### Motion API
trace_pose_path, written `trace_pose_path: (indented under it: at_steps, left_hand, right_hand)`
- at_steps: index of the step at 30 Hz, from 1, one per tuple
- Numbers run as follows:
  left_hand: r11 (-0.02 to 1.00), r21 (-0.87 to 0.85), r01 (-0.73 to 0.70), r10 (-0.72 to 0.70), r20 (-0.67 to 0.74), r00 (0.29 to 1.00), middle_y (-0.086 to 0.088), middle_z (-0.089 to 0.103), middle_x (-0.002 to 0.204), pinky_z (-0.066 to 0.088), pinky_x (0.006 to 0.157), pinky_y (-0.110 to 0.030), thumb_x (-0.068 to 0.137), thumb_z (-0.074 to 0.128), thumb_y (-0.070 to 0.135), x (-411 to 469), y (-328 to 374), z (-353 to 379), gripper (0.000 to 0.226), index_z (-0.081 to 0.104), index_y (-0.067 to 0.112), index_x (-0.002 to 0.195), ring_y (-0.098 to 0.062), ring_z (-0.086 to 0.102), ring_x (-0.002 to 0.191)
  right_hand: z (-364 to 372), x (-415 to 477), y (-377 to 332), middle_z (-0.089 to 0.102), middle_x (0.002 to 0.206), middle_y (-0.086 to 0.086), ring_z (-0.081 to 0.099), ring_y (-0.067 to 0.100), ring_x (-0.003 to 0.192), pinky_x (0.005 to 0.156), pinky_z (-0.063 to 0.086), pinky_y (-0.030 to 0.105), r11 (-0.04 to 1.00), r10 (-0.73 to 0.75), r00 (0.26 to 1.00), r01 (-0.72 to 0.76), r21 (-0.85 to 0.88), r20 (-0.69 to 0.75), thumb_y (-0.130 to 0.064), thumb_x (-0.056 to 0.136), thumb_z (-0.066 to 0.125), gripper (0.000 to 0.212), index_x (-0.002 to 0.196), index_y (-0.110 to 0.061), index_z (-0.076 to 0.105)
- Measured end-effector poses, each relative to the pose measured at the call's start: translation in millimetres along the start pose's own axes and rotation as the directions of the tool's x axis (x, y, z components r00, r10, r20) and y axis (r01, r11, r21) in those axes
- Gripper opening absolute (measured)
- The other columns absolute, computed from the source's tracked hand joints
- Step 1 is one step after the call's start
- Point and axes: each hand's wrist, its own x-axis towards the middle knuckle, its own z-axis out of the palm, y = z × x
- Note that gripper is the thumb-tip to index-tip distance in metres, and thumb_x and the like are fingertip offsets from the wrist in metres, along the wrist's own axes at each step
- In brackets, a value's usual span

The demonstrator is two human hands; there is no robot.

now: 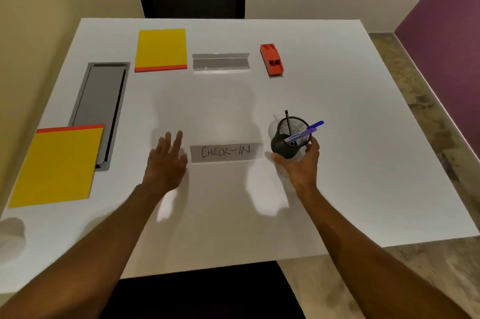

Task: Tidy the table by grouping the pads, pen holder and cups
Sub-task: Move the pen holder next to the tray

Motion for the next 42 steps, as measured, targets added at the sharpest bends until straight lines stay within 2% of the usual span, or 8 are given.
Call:
trace_pose_path:
  at_steps: [5,9,13,22,27,33,39,42]
  left_hand:
    - [0.981,0.142,0.133,-0.141,0.046,0.989,-0.015,-0.004,0.163,0.013,0.119,-0.055,0.098,0.012,0.057,3.5,-14.0,33.8,0.072,-0.005,0.018,0.156,-0.035,0.000,0.150]
    - [0.975,0.112,0.192,-0.198,0.048,0.979,-0.006,-0.019,0.162,-0.005,0.121,-0.051,0.094,0.004,0.064,-2.0,-9.4,52.0,0.074,-0.012,0.024,0.155,-0.025,-0.018,0.149]
    - [0.970,0.107,0.218,-0.218,-0.008,0.976,-0.003,-0.026,0.160,-0.009,0.120,-0.051,0.093,0.000,0.065,-6.5,-0.2,56.1,0.074,-0.016,0.025,0.154,-0.023,-0.024,0.148]
    - [0.979,0.111,0.168,-0.158,-0.094,0.983,-0.007,-0.015,0.163,-0.005,0.121,-0.052,0.085,-0.008,0.072,-13.9,3.3,54.0,0.087,-0.006,0.022,0.156,-0.026,-0.015,0.150]
    - [0.989,0.052,0.138,-0.133,-0.100,0.986,-0.005,-0.017,0.163,-0.005,0.120,-0.054,0.089,0.002,0.072,-14.4,-1.8,56.9,0.083,-0.008,0.024,0.156,-0.024,-0.018,0.149]
    - [0.992,-0.015,0.128,-0.129,-0.036,0.991,0.000,-0.023,0.161,-0.009,0.119,-0.054,0.086,-0.004,0.078,-12.5,-12.9,55.9,0.084,-0.017,0.029,0.153,-0.016,-0.025,0.147]
    - [0.950,-0.303,-0.075,-0.012,-0.277,0.961,0.003,-0.007,0.165,-0.003,0.121,-0.053,0.094,0.013,0.070,-29.0,11.1,10.2,0.080,-0.003,0.024,0.157,-0.013,-0.012,0.151]
    - [0.863,-0.467,-0.193,0.044,-0.312,0.949,0.008,-0.006,0.165,-0.001,0.123,-0.042,0.088,0.028,0.075,-32.7,29.9,-28.2,0.088,-0.005,0.029,0.156,-0.006,-0.008,0.150]
  right_hand:
    - [3.4,15.0,9.1,0.054,0.137,0.000,0.057,0.001,0.111,0.081,0.046,0.001,0.983,-0.109,0.994,0.104,0.152,0.026,-0.012,0.059,0.094,0.099,0.143,-0.019,0.040]
    - [1.7,20.5,7.4,0.061,0.126,-0.006,0.058,-0.018,0.099,0.074,0.044,-0.001,0.974,-0.128,0.992,0.126,0.189,0.000,-0.013,0.063,0.092,0.090,0.138,-0.021,0.044]
    - [1.8,28.8,8.3,0.061,0.114,-0.024,0.058,-0.022,0.094,0.072,0.045,-0.001,0.972,-0.154,0.988,0.148,0.182,0.020,-0.020,0.064,0.092,0.082,0.132,-0.028,0.047]
    - [-11.9,36.5,-1.4,0.059,0.125,-0.015,0.057,-0.011,0.111,0.085,0.046,0.003,0.966,-0.202,0.979,0.204,0.159,-0.024,-0.031,0.064,0.093,0.089,0.138,-0.026,0.044]
    - [-13.6,29.5,-28.5,0.057,0.132,-0.013,0.055,0.010,0.125,0.103,0.049,0.028,0.952,-0.273,0.962,0.274,0.134,-0.025,-0.035,0.064,0.092,0.092,0.141,-0.030,0.041]
    - [-7.0,15.9,-73.5,0.057,0.129,-0.018,0.055,0.000,0.120,0.092,0.051,0.014,0.929,-0.344,0.939,0.337,0.155,0.016,-0.032,0.064,0.092,0.093,0.142,-0.028,0.041]
    - [22.0,-10.2,-118.5,0.055,0.133,-0.012,0.054,0.012,0.125,0.103,0.051,0.040,0.920,-0.376,0.913,0.346,0.186,0.158,-0.030,0.067,0.091,0.088,0.139,-0.029,0.040]
    - [46.2,-27.4,-137.9,0.058,0.133,-0.008,0.055,0.012,0.124,0.101,0.052,0.041,0.917,-0.383,0.890,0.335,0.217,0.248,-0.031,0.064,0.092,0.089,0.138,-0.026,0.043]
